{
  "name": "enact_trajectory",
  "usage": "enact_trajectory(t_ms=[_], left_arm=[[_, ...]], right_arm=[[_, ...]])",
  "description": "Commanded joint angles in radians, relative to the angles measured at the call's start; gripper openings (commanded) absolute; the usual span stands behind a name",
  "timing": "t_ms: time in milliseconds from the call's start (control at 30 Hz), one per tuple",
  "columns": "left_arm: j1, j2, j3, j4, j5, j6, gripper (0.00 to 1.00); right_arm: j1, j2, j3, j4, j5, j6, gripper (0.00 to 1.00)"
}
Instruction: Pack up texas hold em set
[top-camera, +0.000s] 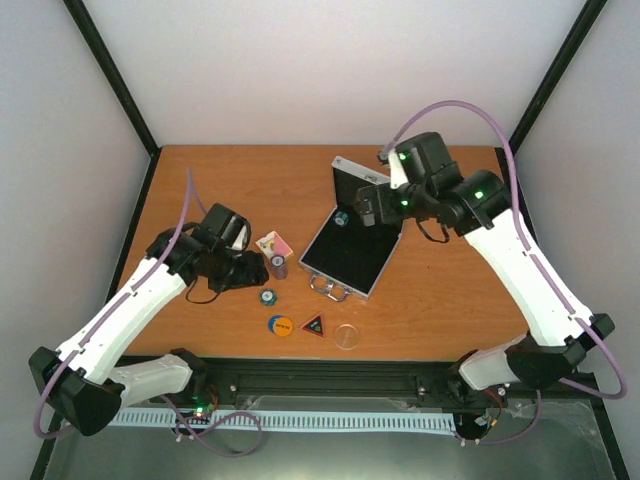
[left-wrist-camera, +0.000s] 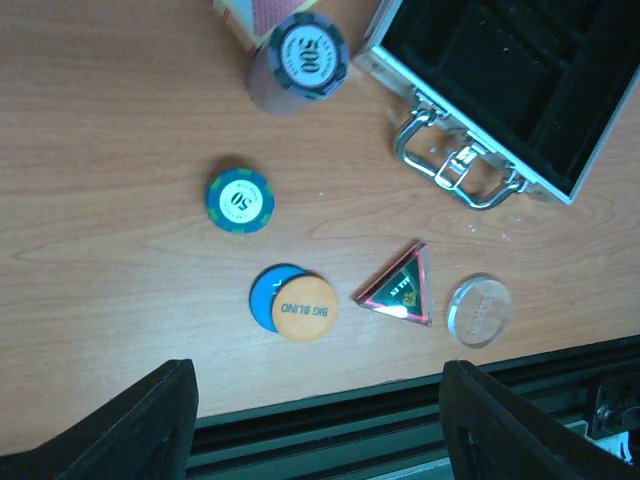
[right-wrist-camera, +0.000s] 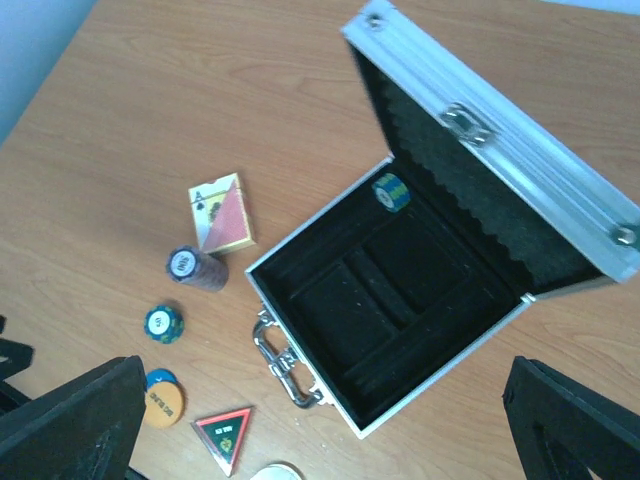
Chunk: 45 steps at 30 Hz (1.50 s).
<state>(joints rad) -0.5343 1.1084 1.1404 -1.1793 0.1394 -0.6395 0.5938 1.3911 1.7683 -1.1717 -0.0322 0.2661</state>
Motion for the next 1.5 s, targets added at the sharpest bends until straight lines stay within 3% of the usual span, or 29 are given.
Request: enact_trajectory(t_ms=[0,167,300,533,767,1167,1467], left_arm=[[-0.003,-0.018,-0.013,-0.008,-0.021,-0.069,0.68],[-0.001,-0.04,0.069,-0.057,-0.227,-0.149,0.69],[0.014,-0.005,0.225,-0.17,-0.392,-0.173,0.76],[0.021,0.021,0.513,-0.232,-0.633,-0.159,0.76],[0.02,0.079,0.706,-0.121,-0.685,-0.021,0.74],[0.02,0.031,0.797,0.003,-0.708,0.103,0.74],[0.02,-0.033,0.832,0.026,-0.749,0.074,0.68]], right_arm=[[0.106,0.054,0.069,-0.049,0.091,0.017,1.0],[0.207,0.104,0.066,-0.063,0.114,0.014,1.0],[0.268,0.155,0.06,-0.079,0.127,0.011,1.0],[0.311,0.238,0.044,-0.029,0.045,0.025,0.98],[0.414,0.401,0.16,-0.071,0.026,0.003,0.94],[0.509,0.585,0.24,-0.095,-0.098,0.046,0.83],[0.539,0.722,0.301,-0.095,-0.097,-0.034,0.78]])
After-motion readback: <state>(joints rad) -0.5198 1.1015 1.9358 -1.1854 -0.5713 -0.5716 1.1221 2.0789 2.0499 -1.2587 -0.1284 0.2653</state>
